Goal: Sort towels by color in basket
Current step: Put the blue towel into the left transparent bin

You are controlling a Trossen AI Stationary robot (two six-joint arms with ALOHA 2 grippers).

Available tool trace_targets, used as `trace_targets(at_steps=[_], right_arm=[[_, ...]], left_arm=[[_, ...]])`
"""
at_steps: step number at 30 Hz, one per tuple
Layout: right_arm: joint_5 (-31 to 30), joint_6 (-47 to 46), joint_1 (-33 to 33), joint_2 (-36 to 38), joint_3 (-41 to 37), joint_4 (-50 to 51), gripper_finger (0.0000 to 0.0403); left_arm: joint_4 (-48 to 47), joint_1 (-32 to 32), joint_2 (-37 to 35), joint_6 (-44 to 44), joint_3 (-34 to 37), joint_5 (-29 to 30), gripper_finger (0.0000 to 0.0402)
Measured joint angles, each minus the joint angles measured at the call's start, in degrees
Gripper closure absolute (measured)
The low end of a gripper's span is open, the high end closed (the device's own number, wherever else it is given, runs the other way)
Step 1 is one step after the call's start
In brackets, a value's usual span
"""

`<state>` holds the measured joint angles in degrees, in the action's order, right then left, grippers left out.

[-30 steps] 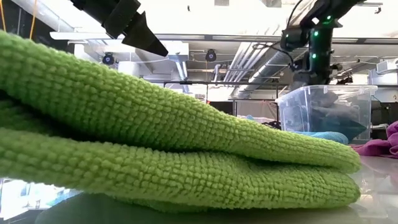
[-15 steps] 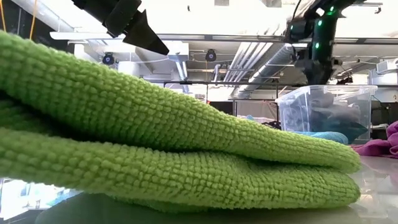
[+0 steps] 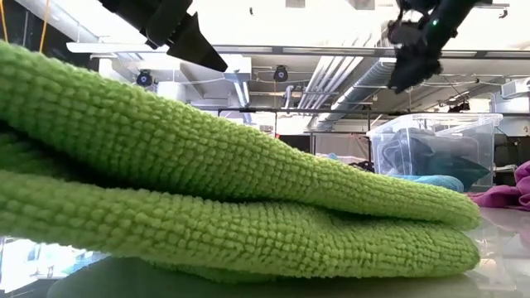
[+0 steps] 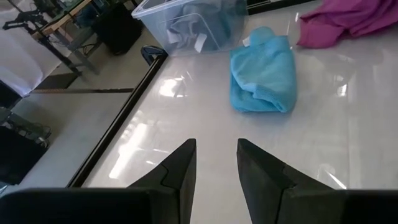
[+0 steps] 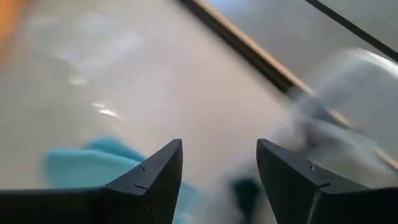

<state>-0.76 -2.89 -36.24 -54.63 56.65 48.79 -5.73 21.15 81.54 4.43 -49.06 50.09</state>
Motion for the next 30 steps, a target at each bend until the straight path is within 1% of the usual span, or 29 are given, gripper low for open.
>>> trace_targets(at_steps=[3, 7, 11, 14, 15, 17, 19, 21, 23, 25, 28, 30], right_arm=[[2.4, -2.0, 7.7, 3.5, -4.2, -7.9, 0.0203], [2.5, -3.6, 18.9, 6.6, -11.8, -22.1, 0.0203], [2.6, -4.5, 29.3, 6.8, -19.9, -38.2, 0.0203], [2.4, -6.1, 35.6, 5.6, -24.1, -46.2, 0.0203], [1.8, -6.2, 37.6, 5.1, -25.1, -48.2, 0.0203], [-1.6, -6.1, 41.7, 3.9, -26.9, -51.5, 0.0203], [-6.5, -5.6, 45.1, 2.7, -28.3, -54.3, 0.0203], [-11.4, -5.6, 47.9, 1.3, -29.5, -57.5, 0.0203], [-15.0, -5.6, 50.0, -0.1, -30.7, -60.6, 0.0203], [-17.0, -5.4, 51.5, -1.3, -31.4, -63.1, 0.0203], [-18.3, -4.0, 52.6, -3.1, -31.4, -65.0, 0.0203], [-18.3, -3.3, 52.8, -3.8, -31.4, -66.1, 0.0203]], left_arm=[[0.4, -1.3, 0.0, 0.3, 0.0, 0.0, 0.03], [4.0, -3.3, 1.2, -1.4, 0.0, -1.5, 0.03], [13.0, -5.8, 4.8, -7.0, 0.0, -8.6, 0.03], [22.3, -7.8, 9.1, -11.4, 0.0, -15.6, 0.03], [25.7, -8.4, 10.9, -12.6, 0.0, -18.1, 0.03], [32.8, -9.7, 14.6, -13.7, 0.0, -23.0, 0.03], [40.6, -11.3, 18.6, -13.9, 0.0, -27.7, 0.03], [46.0, -12.9, 22.5, -13.7, -0.4, -32.9, 0.0299], [47.2, -14.5, 25.8, -13.3, -1.9, -37.3, 0.0294], [46.5, -16.1, 28.9, -11.8, -4.2, -39.6, 0.0285], [42.7, -18.3, 32.5, -8.3, -8.6, -41.0, 0.026], [38.2, -19.8, 34.5, -4.5, -12.3, -41.6, 0.0239]])
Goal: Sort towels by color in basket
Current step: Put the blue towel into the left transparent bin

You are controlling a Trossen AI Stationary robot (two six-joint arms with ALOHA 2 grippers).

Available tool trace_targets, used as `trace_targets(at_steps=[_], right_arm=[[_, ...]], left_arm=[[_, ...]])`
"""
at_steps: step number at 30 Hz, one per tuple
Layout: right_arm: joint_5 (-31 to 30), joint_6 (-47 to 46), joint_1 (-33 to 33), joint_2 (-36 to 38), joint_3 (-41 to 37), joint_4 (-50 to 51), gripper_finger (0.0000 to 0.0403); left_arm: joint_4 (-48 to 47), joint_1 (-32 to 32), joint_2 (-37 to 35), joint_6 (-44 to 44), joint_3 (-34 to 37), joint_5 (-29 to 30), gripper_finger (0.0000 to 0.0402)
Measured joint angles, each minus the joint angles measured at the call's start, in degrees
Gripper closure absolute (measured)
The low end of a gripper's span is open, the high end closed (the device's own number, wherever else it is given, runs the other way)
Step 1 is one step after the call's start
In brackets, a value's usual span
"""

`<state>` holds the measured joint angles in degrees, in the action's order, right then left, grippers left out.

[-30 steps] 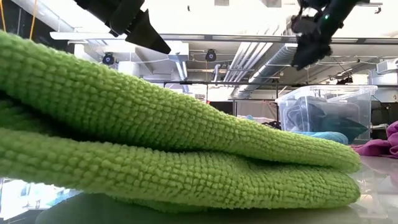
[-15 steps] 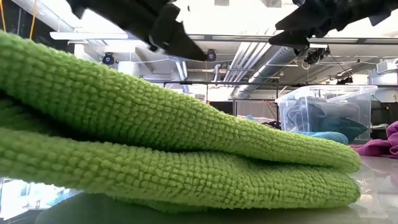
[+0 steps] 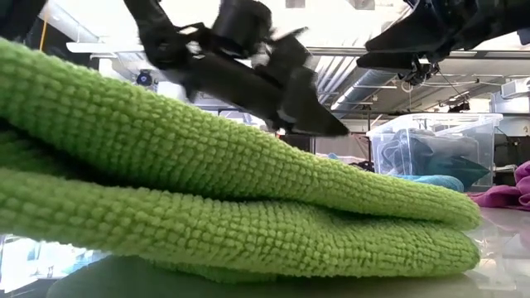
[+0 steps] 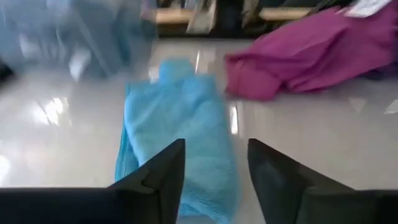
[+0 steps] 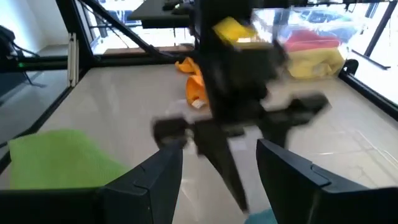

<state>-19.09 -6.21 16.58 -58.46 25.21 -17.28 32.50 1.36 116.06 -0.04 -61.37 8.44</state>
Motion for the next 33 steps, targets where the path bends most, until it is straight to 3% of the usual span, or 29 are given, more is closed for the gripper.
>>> trace_targets(at_steps=[6, 12, 16, 23, 27, 33], right_arm=[[0.0, 0.3, -0.4, -1.0, 0.0, -1.7, 0.0203], [-0.2, 0.3, -0.5, -1.4, 0.0, -1.8, 0.0203], [-0.2, 0.7, -0.5, -1.6, 0.0, -1.9, 0.0203], [-0.3, 1.1, -0.5, -1.6, 0.0, -3.0, 0.0203], [-0.3, 0.8, -0.5, -1.6, 0.0, -3.1, 0.0203], [-0.3, 1.1, -0.5, -1.6, 0.0, -3.2, 0.0203]], left_arm=[[-12.0, -2.8, 4.7, 4.5, -8.6, -3.0, 0.0179], [-16.7, -3.4, 7.9, 6.7, -10.8, -10.6, 0.018], [-17.1, -3.1, 7.9, 8.1, -10.7, -8.9, 0.0227], [-16.4, -3.2, 7.8, 6.5, -10.7, -5.5, 0.0386], [-21.7, -2.3, 4.8, 4.2, -10.7, 1.8, 0.0385], [-39.0, 1.2, -6.4, -0.2, -10.7, 27.0, 0.0395]])
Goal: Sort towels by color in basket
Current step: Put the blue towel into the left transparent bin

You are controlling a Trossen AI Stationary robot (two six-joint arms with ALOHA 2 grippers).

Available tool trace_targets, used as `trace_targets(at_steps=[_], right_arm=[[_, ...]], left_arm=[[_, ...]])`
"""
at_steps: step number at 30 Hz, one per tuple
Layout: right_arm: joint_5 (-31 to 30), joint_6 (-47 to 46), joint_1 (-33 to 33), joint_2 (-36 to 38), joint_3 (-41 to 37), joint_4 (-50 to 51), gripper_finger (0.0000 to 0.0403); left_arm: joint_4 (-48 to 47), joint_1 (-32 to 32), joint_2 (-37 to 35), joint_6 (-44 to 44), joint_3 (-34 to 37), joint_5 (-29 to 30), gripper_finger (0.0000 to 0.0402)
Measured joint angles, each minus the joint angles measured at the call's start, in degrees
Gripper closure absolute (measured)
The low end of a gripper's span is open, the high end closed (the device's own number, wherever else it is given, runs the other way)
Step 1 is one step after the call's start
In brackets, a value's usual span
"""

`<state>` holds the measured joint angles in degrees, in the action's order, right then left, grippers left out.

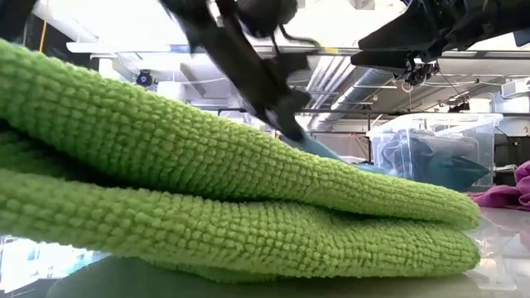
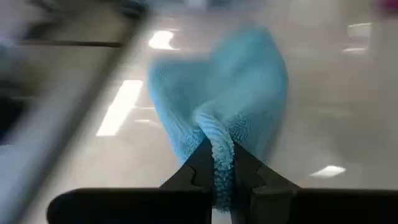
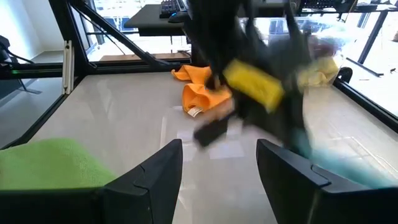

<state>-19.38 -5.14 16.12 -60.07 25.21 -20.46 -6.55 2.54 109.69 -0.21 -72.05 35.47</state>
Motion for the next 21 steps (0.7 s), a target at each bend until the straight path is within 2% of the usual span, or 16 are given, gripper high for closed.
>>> trace_targets(at_steps=[5, 10, 16, 21], right_arm=[[0.0, 0.0, 0.0, 0.0, 0.0, -0.1, 0.0203], [0.0, 0.2, 0.0, 0.0, 0.0, -0.1, 0.0203], [0.0, 0.1, 0.0, 0.0, 0.0, 0.0, 0.0203], [0.0, 0.2, 0.0, 0.0, 0.0, 0.1, 0.0203]], left_arm=[[-13.0, 3.1, -12.1, -0.1, 0.0, 19.0, 0.0397], [-22.6, 4.9, -23.6, -0.1, 0.0, 33.9, 0.0399], [-34.3, 2.5, -34.8, -0.4, 0.0, 46.8, 0.0399], [-46.8, -1.5, -40.9, 5.3, 0.2, 54.6, 0.04]])
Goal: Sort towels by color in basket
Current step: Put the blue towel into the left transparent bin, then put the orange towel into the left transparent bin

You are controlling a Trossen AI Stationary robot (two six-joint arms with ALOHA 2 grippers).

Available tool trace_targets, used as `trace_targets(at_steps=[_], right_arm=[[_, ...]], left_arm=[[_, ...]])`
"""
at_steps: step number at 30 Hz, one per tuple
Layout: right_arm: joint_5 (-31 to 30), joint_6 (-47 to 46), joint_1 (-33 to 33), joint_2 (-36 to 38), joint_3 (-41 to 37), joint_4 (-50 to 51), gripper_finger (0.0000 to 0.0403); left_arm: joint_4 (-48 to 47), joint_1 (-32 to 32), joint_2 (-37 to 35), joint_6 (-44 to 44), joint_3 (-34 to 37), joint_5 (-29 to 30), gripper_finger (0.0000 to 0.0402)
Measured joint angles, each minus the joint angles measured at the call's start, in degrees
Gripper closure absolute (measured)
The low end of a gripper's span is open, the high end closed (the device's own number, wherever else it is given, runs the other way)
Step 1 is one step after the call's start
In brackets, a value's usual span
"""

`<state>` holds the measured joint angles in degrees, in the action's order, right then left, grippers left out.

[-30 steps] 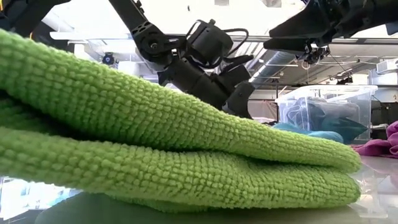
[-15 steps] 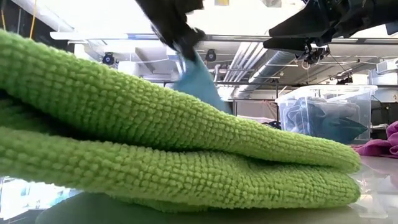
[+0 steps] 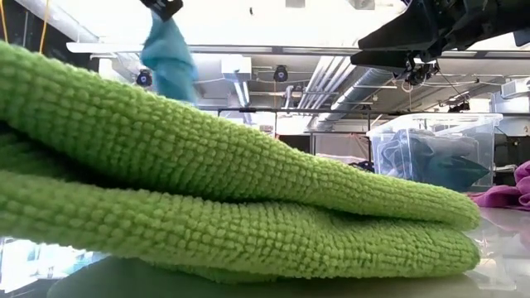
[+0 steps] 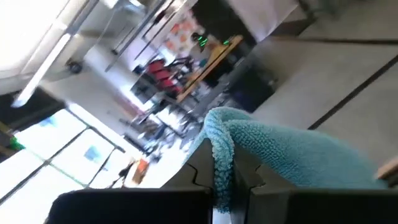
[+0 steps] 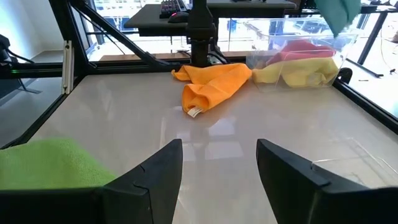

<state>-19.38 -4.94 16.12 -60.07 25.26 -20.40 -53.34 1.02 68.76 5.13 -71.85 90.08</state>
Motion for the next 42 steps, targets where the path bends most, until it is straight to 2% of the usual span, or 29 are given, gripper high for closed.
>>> trace_targets(at_steps=[5, 11, 14, 20, 23, 26, 30, 36, 42], right_arm=[[0.0, 0.0, 0.0, 0.0, 0.0, 0.1, 0.0203], [0.0, -0.1, 0.0, 0.0, 0.0, 0.4, 0.0203], [0.0, -0.1, 0.0, 0.0, 0.0, 0.4, 0.0203], [0.0, -0.1, 0.0, 0.0, 0.0, 0.4, 0.0203], [0.0, 0.0, 0.0, 0.0, 0.0, 0.4, 0.0203], [0.0, 0.0, 0.0, 0.0, 0.0, 0.4, 0.0203], [0.0, 0.0, 0.0, 0.0, 0.0, 0.4, 0.0203], [0.0, 0.0, 0.0, 0.0, 0.0, 0.4, 0.0203], [0.0, 0.0, 0.0, 0.0, 0.0, 0.5, 0.0203]], left_arm=[[-7.9, -5.9, -4.2, 8.8, 5.1, 0.0, 0.04], [-9.4, -11.7, -6.6, 18.9, 15.7, -3.7, 0.0389], [-9.5, -12.8, -6.7, 22.6, 19.9, -9.9, 0.0371], [-10.4, -13.0, -6.7, 33.3, 24.7, -26.0, 0.0323], [-11.3, -13.0, -6.8, 35.5, 24.9, -31.3, 0.0296], [-13.3, -13.3, -6.9, 33.7, 23.7, -37.2, 0.0272], [-15.7, -13.4, -7.3, 33.3, 19.9, -36.6, 0.0258], [-17.1, -13.4, -7.4, 29.9, 12.4, -34.3, 0.0259], [-16.5, -12.3, -7.4, 29.3, 8.7, -39.9, 0.0261]])
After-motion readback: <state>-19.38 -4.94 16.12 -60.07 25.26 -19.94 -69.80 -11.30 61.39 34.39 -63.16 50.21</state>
